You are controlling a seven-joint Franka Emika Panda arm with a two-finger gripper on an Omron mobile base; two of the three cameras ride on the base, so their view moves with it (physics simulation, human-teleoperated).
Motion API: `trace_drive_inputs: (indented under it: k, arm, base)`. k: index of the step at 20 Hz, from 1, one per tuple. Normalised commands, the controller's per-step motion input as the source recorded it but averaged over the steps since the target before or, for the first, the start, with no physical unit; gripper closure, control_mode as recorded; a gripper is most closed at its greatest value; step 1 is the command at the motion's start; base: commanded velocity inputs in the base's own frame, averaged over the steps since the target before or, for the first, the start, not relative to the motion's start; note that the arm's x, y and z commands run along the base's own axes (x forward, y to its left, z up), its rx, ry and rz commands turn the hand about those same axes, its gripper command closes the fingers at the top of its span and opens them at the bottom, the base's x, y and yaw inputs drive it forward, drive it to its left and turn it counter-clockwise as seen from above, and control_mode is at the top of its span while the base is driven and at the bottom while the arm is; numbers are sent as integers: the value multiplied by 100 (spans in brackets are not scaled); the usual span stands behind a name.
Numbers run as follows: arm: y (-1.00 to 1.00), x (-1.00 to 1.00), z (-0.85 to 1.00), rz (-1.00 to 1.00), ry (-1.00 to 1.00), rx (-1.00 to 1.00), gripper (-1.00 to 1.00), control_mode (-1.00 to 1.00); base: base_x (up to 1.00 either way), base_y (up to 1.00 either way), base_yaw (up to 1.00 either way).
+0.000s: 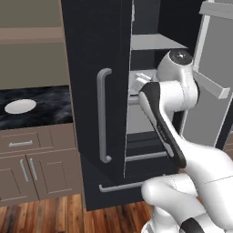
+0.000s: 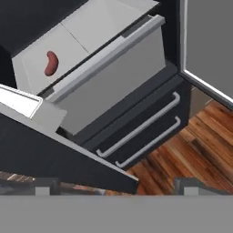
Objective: Move the hot dog bun to the plate on the dining table and place the condiment next to that plate. Then navigate to the fridge and take the sausage and place it on the plate as well.
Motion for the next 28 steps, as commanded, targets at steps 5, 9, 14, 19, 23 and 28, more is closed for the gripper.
trace_drive_inputs:
  k: [5,9,14,19,23,28]
  arm:
    - [-33,66,-1,6,4,19,-100,-100]
    - [-4,74,-11,13,-1,25,-100,-100]
    - [5,63,-13,10,-4,25,-100,-100]
    - [10,61,-4,11,0,22,-100,-100]
    - [18,41,-6,15,0,19,-100,-100]
    - [29,8,-10,16,-2,15,-100,-100]
  base:
    - [0,0,0]
    - [0,0,0]
    - [0,0,0]
    - [0,0,0]
    - [0,0,0]
    - [0,0,0]
